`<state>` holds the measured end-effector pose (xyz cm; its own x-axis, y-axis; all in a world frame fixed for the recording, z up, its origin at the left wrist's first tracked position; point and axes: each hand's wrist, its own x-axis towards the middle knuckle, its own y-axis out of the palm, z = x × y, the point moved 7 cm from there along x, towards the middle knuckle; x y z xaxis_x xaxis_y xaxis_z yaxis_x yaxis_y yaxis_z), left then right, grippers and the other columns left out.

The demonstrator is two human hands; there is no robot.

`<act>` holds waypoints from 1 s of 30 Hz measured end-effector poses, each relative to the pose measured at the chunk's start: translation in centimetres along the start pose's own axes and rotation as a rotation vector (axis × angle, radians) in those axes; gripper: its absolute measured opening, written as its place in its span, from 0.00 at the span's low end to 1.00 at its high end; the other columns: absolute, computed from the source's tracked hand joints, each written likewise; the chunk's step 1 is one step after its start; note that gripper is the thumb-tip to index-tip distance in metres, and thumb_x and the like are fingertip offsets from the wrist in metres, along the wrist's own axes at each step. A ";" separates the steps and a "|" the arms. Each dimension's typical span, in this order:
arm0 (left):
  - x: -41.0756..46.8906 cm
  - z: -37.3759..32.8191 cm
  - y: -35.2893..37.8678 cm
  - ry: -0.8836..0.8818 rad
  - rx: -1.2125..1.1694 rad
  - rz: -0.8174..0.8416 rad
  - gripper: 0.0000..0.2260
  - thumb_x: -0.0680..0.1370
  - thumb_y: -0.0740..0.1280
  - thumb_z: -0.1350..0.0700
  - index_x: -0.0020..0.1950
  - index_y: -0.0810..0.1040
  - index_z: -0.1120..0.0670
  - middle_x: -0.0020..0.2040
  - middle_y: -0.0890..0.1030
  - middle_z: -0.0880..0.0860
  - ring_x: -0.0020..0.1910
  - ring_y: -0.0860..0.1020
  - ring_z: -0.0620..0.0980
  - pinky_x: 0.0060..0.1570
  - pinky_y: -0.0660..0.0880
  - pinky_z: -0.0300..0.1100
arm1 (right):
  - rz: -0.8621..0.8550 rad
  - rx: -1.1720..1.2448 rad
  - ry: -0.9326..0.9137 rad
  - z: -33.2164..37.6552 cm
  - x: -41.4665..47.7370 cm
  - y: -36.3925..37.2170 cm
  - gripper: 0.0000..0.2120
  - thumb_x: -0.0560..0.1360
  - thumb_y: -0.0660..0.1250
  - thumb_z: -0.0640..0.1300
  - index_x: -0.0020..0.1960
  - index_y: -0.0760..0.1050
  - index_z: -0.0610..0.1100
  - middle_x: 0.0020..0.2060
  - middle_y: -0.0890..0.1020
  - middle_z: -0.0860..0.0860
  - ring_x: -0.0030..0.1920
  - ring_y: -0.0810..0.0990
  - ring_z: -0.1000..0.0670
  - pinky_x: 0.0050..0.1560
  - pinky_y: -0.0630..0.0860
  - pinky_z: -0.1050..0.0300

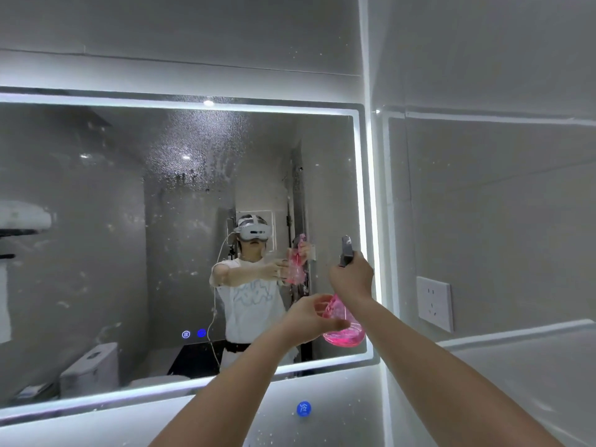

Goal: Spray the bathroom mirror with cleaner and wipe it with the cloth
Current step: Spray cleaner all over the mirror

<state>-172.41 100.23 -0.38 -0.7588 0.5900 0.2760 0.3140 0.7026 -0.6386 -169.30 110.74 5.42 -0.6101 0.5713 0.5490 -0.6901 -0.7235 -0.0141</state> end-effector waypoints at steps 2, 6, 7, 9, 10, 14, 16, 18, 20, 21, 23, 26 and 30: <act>0.0 0.3 0.4 -0.009 0.005 -0.011 0.32 0.69 0.75 0.50 0.70 0.69 0.52 0.63 0.77 0.50 0.56 0.75 0.45 0.58 0.69 0.39 | 0.030 -0.015 -0.023 -0.2 -0.2 -0.1 0.11 0.71 0.61 0.31 0.37 0.66 0.45 0.30 0.70 0.51 0.30 0.68 0.54 0.31 0.65 0.63; 0.3 0.7 0.9 -0.031 0.030 -0.025 0.31 0.68 0.75 0.48 0.69 0.69 0.50 0.63 0.77 0.48 0.56 0.74 0.44 0.58 0.69 0.39 | 0.073 0.008 -0.066 -0.2 -0.5 -0.2 0.13 0.74 0.63 0.35 0.35 0.64 0.47 0.29 0.69 0.51 0.29 0.67 0.54 0.31 0.64 0.63; 0.3 0.7 1.1 -0.038 0.030 -0.030 0.31 0.68 0.75 0.48 0.69 0.69 0.50 0.63 0.77 0.48 0.55 0.74 0.44 0.58 0.69 0.39 | 0.078 0.018 -0.079 -0.2 -0.5 -0.3 0.13 0.74 0.63 0.37 0.35 0.64 0.47 0.29 0.69 0.51 0.29 0.67 0.54 0.32 0.64 0.63; 0.3 0.7 1.3 -0.061 0.018 -0.045 0.30 0.68 0.75 0.49 0.68 0.69 0.50 0.63 0.77 0.48 0.55 0.74 0.44 0.58 0.69 0.39 | 0.086 0.025 -0.101 -0.4 -0.2 -0.5 0.13 0.75 0.62 0.39 0.35 0.64 0.47 0.29 0.69 0.51 0.29 0.67 0.54 0.32 0.65 0.63; 0.3 0.8 1.5 -0.075 0.011 -0.049 0.30 0.68 0.75 0.49 0.68 0.70 0.50 0.63 0.77 0.48 0.56 0.75 0.45 0.58 0.70 0.40 | 0.093 0.029 -0.100 -0.7 -0.1 -0.6 0.12 0.76 0.62 0.39 0.35 0.65 0.47 0.29 0.70 0.52 0.29 0.68 0.54 0.32 0.65 0.63; -0.5 0.8 2.8 -0.112 -0.001 -0.071 0.29 0.69 0.75 0.51 0.67 0.70 0.52 0.62 0.77 0.49 0.55 0.75 0.45 0.56 0.70 0.37 | 0.173 0.027 -0.043 -2.6 0.1 -0.4 0.05 0.72 0.63 0.35 0.40 0.69 0.43 0.31 0.72 0.50 0.31 0.70 0.51 0.32 0.67 0.62; -0.9 0.7 3.4 -0.114 0.000 -0.078 0.27 0.69 0.75 0.52 0.66 0.71 0.53 0.61 0.77 0.49 0.53 0.75 0.44 0.51 0.69 0.33 | 0.207 0.000 -0.040 -3.3 -0.2 -0.2 0.03 0.70 0.64 0.34 0.43 0.71 0.40 0.33 0.74 0.48 0.33 0.72 0.49 0.33 0.69 0.61; -1.1 0.5 4.0 -0.117 0.007 -0.079 0.27 0.69 0.75 0.52 0.66 0.72 0.51 0.61 0.78 0.49 0.53 0.76 0.44 0.52 0.71 0.34 | 0.218 -0.006 -0.049 -3.7 -0.2 -0.4 0.02 0.71 0.64 0.34 0.43 0.71 0.39 0.33 0.75 0.47 0.33 0.73 0.49 0.33 0.69 0.61; -1.2 0.4 4.4 -0.125 0.008 -0.086 0.27 0.69 0.75 0.52 0.66 0.72 0.51 0.61 0.78 0.49 0.56 0.76 0.45 0.56 0.72 0.38 | 0.210 0.007 -0.056 -4.0 -0.2 -0.7 0.03 0.71 0.64 0.35 0.42 0.71 0.39 0.33 0.75 0.46 0.33 0.73 0.48 0.34 0.70 0.59; -1.2 0.4 4.6 -0.132 0.006 -0.092 0.27 0.69 0.75 0.52 0.66 0.72 0.51 0.61 0.78 0.49 0.57 0.76 0.45 0.57 0.71 0.39 | 0.203 0.011 -0.058 -4.2 -0.2 -0.9 0.03 0.70 0.65 0.34 0.42 0.71 0.39 0.33 0.75 0.46 0.33 0.73 0.48 0.34 0.70 0.59; -1.4 0.3 4.9 -0.135 0.003 -0.111 0.27 0.70 0.75 0.53 0.67 0.71 0.52 0.62 0.77 0.49 0.56 0.75 0.44 0.55 0.70 0.37 | 0.200 0.018 -0.073 -4.3 -0.2 -1.1 0.03 0.70 0.64 0.33 0.42 0.71 0.39 0.33 0.74 0.48 0.33 0.72 0.50 0.34 0.69 0.61; -1.9 0.3 5.0 -0.134 0.022 -0.126 0.27 0.70 0.75 0.53 0.67 0.72 0.53 0.62 0.77 0.49 0.55 0.74 0.43 0.53 0.69 0.36 | 0.212 0.033 -0.082 -4.4 -0.6 -1.1 0.02 0.72 0.65 0.36 0.43 0.72 0.40 0.32 0.75 0.49 0.33 0.72 0.50 0.34 0.68 0.63; -2.5 0.5 4.8 -0.144 0.039 -0.128 0.27 0.70 0.75 0.54 0.67 0.71 0.53 0.62 0.77 0.49 0.54 0.74 0.43 0.50 0.70 0.34 | 0.213 0.073 -0.071 -4.4 -1.5 -1.1 0.03 0.71 0.63 0.35 0.44 0.71 0.40 0.32 0.74 0.49 0.33 0.71 0.49 0.34 0.67 0.61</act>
<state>-169.30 101.96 -4.51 -0.8655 0.4323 0.2530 0.1897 0.7503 -0.6333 -169.33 112.41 0.92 -0.7080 0.3762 0.5977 -0.5175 -0.8522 -0.0765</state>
